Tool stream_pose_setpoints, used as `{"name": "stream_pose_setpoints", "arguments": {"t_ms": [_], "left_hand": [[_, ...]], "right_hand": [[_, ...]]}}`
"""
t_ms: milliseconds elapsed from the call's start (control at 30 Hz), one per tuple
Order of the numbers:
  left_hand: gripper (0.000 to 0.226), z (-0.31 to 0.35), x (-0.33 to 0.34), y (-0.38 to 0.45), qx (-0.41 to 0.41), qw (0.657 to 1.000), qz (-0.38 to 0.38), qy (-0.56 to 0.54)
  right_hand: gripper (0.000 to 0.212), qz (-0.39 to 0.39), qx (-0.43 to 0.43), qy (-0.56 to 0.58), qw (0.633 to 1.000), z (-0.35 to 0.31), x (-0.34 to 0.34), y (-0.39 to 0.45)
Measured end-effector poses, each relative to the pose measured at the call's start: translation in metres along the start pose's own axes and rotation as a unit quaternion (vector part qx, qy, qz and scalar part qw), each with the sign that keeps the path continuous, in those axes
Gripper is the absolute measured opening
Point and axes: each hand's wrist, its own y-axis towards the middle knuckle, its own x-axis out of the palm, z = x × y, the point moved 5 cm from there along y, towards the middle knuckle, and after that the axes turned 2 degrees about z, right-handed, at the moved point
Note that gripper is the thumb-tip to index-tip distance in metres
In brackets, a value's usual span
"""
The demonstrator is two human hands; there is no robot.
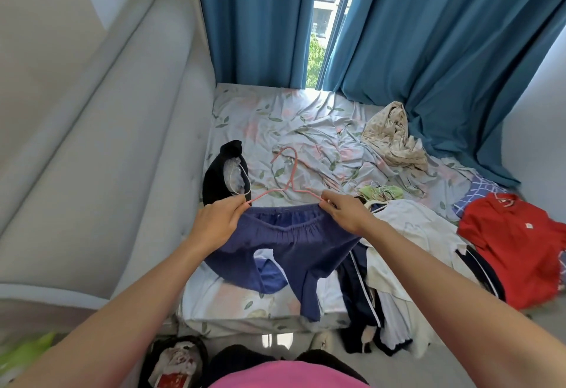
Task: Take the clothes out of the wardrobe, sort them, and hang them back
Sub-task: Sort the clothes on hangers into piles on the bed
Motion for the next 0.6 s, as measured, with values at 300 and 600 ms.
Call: {"name": "stream_pose_setpoints", "arguments": {"t_ms": [300, 600], "left_hand": [[0.029, -0.03, 0.033, -0.028, -0.019, 0.994, -0.107, 0.006], [0.022, -0.038, 0.063, 0.001, -0.072, 0.993, -0.096, -0.018]], "right_hand": [[0.027, -0.078, 0.04, 0.024, 0.996, 0.005, 0.046, -0.014], [0.039, -0.065, 0.072, 0.035, 0.995, 0.041, 0.077, 0.027]]}}
